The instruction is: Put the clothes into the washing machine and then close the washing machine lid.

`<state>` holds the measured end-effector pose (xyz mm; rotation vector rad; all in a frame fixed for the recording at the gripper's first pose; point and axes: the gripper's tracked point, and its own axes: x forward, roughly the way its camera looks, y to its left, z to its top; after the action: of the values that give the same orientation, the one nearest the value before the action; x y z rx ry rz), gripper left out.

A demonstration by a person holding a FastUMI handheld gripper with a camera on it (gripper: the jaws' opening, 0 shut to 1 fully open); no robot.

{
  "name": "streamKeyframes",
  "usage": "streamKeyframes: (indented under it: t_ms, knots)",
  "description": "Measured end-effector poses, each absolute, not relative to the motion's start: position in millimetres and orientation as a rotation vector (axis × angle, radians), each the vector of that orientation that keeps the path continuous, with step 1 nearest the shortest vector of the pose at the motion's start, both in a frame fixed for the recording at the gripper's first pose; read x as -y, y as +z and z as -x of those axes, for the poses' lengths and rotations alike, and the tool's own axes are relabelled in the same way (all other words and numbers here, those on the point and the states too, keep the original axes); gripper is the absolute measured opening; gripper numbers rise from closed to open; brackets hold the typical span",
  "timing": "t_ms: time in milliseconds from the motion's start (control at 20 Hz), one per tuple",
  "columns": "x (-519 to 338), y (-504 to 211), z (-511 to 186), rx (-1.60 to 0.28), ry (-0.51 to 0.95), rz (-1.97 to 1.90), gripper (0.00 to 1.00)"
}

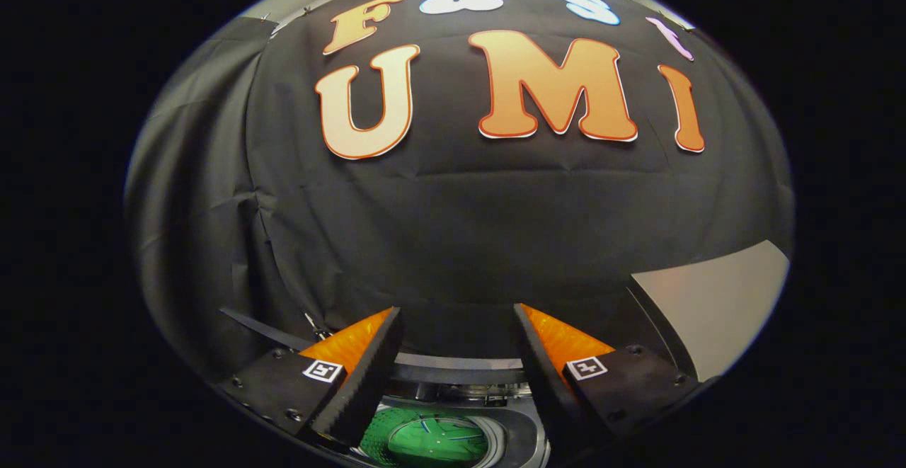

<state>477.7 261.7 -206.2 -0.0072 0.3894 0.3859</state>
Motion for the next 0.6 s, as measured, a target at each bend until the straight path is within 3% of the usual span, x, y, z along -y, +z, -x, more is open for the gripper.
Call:
streamKeyframes:
  t_ms: [600]
  knots:
    - [-269,-205,-467,-0.376,0.455,-0.016,0.98]
